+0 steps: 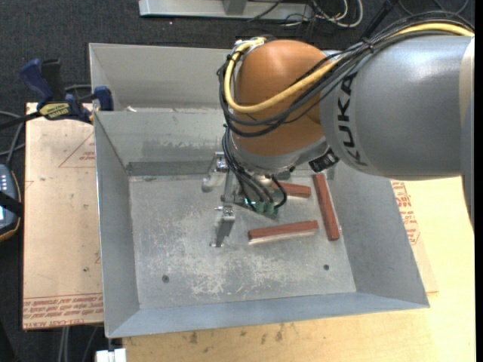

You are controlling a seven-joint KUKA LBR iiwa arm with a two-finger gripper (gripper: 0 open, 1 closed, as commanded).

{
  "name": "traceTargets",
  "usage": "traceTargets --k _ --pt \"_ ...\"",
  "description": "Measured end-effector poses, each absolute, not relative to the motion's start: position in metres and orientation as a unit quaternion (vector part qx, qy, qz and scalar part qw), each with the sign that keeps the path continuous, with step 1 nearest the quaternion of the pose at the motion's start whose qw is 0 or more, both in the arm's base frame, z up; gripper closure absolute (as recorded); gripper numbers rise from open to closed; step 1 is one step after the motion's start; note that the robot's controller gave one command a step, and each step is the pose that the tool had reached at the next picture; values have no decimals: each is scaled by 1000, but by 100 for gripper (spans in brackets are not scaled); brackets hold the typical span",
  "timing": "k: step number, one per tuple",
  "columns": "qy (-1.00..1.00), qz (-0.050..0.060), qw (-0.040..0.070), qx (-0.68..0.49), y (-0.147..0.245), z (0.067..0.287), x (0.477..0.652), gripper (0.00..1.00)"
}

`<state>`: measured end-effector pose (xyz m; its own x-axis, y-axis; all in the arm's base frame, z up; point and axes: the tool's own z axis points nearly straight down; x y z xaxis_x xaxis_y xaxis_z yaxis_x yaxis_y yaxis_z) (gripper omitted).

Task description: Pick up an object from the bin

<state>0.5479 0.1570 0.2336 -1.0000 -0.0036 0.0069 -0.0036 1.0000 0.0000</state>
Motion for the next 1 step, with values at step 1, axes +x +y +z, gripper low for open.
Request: traceTargets --k 1 --pt "-1000 0 2 1 157 236 548 0"
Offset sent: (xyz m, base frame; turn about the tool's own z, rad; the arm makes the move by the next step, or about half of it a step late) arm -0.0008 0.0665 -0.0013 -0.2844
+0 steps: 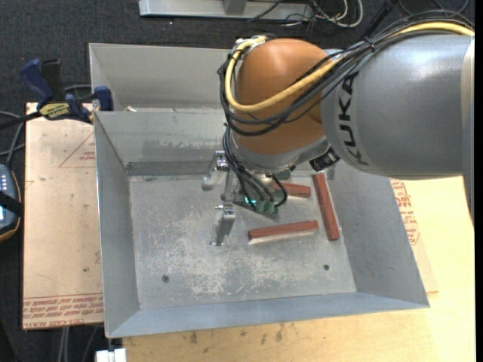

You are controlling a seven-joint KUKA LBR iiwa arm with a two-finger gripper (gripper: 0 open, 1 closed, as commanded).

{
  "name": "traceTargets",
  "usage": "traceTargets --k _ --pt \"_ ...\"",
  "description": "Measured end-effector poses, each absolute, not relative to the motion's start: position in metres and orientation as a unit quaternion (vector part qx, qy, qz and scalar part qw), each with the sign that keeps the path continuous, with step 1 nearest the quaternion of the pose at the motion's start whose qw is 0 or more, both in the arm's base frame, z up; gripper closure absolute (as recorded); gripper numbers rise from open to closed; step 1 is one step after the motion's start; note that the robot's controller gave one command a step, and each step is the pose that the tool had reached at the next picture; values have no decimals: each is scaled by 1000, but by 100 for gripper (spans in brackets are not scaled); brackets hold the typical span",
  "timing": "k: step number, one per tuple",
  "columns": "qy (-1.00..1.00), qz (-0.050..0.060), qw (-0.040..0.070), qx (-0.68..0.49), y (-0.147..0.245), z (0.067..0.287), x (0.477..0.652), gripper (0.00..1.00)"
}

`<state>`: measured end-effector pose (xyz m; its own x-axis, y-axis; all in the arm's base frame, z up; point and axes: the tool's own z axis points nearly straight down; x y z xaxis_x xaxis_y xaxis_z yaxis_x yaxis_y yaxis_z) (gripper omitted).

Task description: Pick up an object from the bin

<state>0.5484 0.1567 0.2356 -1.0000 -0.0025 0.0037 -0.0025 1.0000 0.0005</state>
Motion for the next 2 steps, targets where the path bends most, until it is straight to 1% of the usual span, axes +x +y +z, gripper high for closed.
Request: traceTargets --k 1,2 --pt "-999 1 -1 53 179 236 550 0" --pt "-994 -1 -3 113 205 204 558 0"
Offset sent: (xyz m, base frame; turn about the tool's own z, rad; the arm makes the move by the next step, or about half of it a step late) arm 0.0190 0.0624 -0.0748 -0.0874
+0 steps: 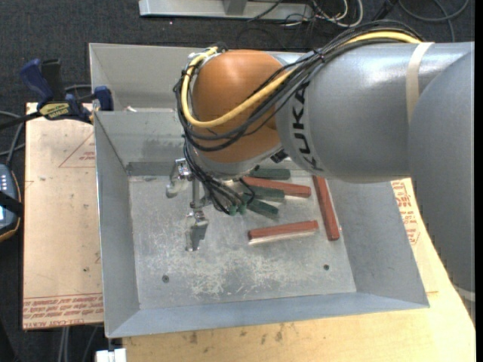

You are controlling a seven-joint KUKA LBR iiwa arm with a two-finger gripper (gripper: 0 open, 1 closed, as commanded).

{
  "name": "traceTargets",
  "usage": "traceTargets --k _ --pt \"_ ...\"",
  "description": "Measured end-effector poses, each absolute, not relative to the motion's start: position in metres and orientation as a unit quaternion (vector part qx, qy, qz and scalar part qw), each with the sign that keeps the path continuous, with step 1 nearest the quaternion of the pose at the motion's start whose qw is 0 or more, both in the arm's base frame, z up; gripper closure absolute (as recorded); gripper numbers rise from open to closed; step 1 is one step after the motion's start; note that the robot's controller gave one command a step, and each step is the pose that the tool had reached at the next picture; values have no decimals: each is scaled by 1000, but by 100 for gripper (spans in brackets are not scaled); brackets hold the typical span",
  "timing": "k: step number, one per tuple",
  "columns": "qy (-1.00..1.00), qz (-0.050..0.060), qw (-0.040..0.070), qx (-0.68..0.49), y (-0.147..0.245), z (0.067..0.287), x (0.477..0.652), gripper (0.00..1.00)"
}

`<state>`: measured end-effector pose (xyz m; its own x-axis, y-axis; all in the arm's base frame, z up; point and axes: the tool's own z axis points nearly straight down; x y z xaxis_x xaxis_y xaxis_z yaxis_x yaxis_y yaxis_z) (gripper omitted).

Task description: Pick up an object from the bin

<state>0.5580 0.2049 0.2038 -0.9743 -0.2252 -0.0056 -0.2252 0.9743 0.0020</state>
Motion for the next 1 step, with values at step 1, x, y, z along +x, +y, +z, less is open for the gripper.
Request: traceTargets --k 1 --pt "999 1 0 -47 176 186 533 0"
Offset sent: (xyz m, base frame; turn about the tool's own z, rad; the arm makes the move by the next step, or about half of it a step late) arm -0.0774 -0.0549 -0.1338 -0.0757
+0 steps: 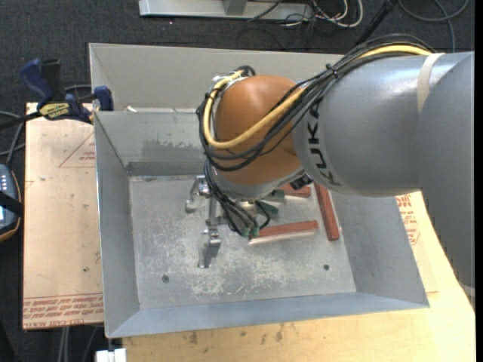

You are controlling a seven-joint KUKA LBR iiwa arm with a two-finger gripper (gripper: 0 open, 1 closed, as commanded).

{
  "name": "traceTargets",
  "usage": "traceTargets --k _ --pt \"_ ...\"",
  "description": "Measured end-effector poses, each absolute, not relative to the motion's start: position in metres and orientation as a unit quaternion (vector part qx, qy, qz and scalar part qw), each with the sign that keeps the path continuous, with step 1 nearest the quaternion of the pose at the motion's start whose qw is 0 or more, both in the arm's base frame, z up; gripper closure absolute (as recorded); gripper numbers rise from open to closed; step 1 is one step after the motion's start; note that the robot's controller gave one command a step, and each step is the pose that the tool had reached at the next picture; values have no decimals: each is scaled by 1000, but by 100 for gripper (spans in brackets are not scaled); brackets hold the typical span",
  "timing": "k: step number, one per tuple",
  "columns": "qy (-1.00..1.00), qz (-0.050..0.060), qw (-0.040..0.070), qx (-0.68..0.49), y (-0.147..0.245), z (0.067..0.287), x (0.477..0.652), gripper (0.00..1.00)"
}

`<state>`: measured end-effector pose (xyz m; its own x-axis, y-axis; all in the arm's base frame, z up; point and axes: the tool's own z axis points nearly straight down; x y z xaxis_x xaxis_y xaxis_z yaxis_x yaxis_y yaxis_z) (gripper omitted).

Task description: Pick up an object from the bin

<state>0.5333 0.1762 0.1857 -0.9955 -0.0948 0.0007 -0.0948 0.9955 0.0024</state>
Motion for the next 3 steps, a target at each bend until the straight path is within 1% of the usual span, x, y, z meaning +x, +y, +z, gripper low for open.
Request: traceTargets --k 1,2,3 --pt "-995 -1 -3 96 159 139 511 0" --pt "-996 -1 0 87 155 85 526 0" --pt "-983 -3 -7 181 128 80 512 0"
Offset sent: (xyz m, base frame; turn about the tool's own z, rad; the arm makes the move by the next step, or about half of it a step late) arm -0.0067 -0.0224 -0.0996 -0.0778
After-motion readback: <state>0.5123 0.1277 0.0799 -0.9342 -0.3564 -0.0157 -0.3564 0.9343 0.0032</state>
